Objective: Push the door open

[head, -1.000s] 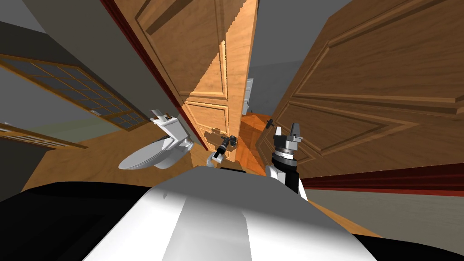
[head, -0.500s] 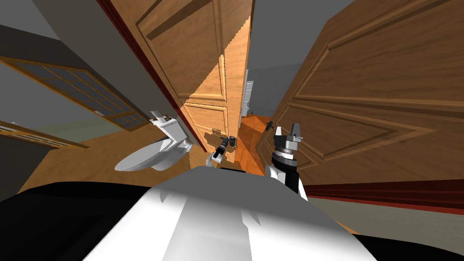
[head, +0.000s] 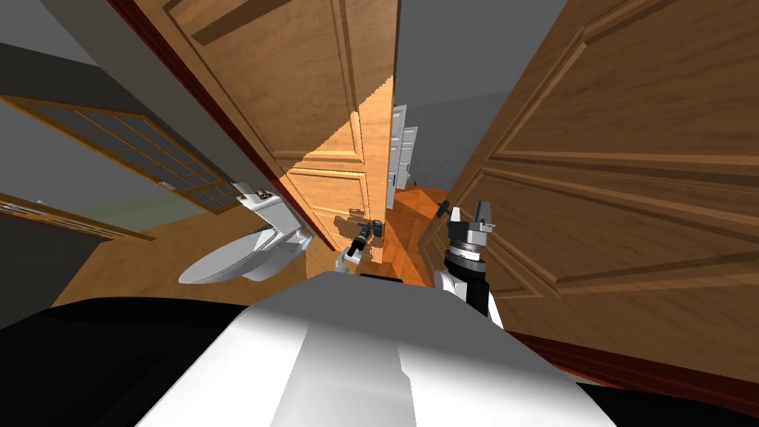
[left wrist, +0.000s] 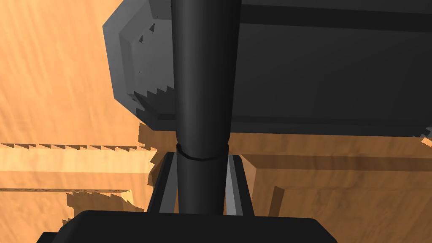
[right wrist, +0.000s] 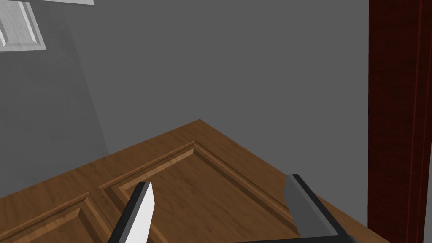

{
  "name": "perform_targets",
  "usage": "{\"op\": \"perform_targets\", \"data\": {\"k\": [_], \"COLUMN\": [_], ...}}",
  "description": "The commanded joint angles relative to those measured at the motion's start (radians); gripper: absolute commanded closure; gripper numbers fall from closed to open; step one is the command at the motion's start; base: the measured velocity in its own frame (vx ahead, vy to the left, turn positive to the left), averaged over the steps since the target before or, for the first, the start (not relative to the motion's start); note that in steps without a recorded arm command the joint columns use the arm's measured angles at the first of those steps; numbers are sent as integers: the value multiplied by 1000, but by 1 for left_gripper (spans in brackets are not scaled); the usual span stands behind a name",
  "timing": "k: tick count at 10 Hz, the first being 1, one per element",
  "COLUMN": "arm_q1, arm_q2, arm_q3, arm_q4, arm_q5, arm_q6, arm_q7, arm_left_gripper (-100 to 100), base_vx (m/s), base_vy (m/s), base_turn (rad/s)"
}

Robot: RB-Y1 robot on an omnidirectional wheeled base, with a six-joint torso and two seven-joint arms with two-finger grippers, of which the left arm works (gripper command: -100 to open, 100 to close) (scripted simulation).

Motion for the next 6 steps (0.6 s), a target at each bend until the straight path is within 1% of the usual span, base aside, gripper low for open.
{"op": "perform_targets", "data": {"k": [1,2,6], "arm_q1": [-11,-12,-19], "arm_q2": [11,11,7], "arm_q3": [36,45,82], "arm_q4": [17,18,26], "arm_q5": [5,6,10], "arm_q6": [-11,-10,-7], "arm_q7": [-3,-5,-14], "arm_left_gripper": [100,100,100], "base_vx": [150,133,92], "base_vy": [-139,-125,-76], "base_turn": [71,69,49]}}
